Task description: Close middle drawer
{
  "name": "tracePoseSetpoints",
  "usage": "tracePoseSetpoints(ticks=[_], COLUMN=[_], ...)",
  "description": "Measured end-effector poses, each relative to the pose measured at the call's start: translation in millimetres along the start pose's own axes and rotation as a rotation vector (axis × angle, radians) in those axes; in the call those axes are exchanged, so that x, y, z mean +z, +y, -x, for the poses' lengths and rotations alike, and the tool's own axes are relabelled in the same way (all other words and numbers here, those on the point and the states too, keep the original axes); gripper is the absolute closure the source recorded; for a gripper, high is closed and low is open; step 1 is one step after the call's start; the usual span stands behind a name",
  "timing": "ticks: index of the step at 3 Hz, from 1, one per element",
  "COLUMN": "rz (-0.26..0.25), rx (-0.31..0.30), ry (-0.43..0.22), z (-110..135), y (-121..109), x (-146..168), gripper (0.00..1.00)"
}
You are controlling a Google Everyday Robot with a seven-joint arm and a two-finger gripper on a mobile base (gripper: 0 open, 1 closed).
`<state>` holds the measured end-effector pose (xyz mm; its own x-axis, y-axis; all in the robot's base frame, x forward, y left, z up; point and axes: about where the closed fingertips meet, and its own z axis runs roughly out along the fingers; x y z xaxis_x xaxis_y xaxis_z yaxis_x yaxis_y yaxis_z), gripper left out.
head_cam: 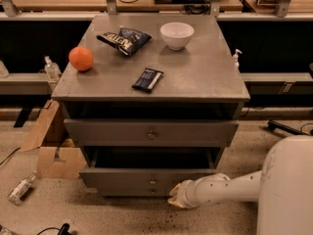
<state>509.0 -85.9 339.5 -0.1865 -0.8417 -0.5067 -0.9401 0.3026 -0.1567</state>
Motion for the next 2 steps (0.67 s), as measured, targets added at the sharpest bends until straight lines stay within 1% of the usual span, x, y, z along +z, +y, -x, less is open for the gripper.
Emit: tracePoseSetpoints(ticks=[1, 2], rz=[-0.031, -0.060], rx=[-0.039, -0.070], ry=[0.002, 0.008], z=[4.7, 10.8], y=[-16.9, -45.7], x=[1.8, 2.2], gripper=[0.74, 0.97])
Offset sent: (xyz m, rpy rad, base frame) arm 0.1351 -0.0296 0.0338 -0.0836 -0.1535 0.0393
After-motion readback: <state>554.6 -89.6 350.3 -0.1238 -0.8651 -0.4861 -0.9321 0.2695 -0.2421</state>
